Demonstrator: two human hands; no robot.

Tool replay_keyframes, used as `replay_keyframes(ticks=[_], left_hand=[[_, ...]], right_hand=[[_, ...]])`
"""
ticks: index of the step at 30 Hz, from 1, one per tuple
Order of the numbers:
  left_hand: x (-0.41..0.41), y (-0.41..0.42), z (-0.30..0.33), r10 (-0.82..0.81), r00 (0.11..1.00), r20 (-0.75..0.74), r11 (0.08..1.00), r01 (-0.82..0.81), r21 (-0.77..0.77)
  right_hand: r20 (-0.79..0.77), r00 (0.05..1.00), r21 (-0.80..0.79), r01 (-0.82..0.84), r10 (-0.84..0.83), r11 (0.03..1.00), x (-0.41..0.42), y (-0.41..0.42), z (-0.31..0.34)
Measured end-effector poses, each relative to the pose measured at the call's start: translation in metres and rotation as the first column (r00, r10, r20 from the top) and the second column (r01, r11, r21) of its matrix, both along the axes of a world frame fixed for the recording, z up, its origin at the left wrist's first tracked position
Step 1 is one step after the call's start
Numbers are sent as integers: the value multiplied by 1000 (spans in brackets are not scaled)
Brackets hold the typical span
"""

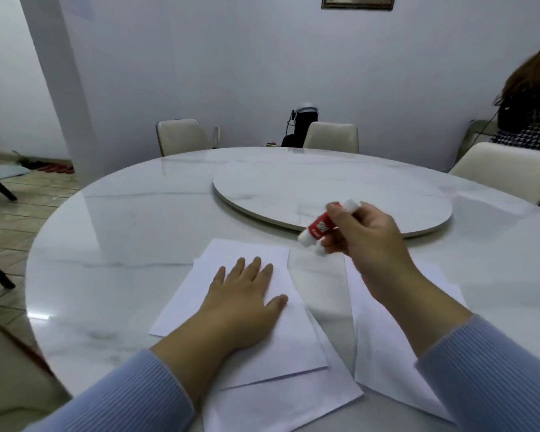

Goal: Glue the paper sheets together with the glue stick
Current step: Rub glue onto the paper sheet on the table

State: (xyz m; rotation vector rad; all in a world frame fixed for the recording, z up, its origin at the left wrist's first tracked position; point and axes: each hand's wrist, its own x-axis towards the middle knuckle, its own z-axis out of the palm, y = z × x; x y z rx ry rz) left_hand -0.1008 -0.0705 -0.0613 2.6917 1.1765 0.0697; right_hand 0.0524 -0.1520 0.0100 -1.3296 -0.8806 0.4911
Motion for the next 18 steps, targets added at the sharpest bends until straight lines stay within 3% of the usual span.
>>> replay_keyframes(ticks=[4, 13, 18], left_hand=[[0, 6, 1, -6, 1000, 30, 1000, 6, -13], [-1, 11, -2, 8, 1000, 11, 1000, -7, -20], [-2, 11, -1, 1, 1000, -9, 1000, -1, -22]], right_hand=[[227, 973, -130, -5, 34, 992, -18, 27, -8], [318, 941, -241, -32, 111, 970, -19, 46, -39], [436, 876, -309, -71, 207, 949, -17, 29, -33]])
